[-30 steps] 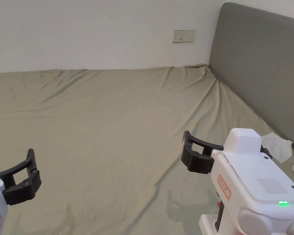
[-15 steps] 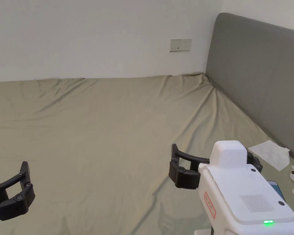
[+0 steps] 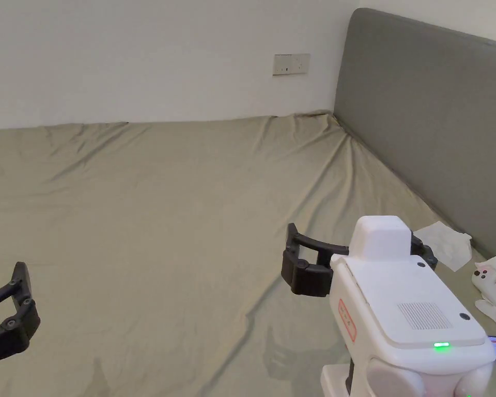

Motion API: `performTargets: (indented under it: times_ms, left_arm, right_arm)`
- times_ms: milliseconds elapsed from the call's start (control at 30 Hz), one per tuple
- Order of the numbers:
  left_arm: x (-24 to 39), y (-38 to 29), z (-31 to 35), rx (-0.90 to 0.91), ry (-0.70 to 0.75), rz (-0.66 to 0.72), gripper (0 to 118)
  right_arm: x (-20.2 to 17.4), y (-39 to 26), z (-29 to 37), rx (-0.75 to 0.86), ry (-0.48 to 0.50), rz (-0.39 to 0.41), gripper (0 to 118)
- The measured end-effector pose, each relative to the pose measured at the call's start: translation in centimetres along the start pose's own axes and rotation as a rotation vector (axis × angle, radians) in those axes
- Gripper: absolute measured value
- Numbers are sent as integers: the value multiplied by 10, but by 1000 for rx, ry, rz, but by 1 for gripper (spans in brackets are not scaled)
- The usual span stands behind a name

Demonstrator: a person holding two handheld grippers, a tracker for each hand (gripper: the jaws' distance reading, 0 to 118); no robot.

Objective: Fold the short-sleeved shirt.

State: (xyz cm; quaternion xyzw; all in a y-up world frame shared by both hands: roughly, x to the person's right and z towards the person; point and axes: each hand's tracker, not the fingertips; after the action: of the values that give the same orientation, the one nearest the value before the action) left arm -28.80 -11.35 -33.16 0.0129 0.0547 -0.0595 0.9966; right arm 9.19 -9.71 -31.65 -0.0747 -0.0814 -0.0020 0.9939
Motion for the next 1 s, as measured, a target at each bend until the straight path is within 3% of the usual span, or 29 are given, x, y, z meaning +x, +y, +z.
performTargets:
  times_ms: [1000]
  left_arm:
    - [-1, 2, 1, 4, 2, -6, 118]
  right_arm:
    - [-6, 2, -2, -15, 41, 19, 118]
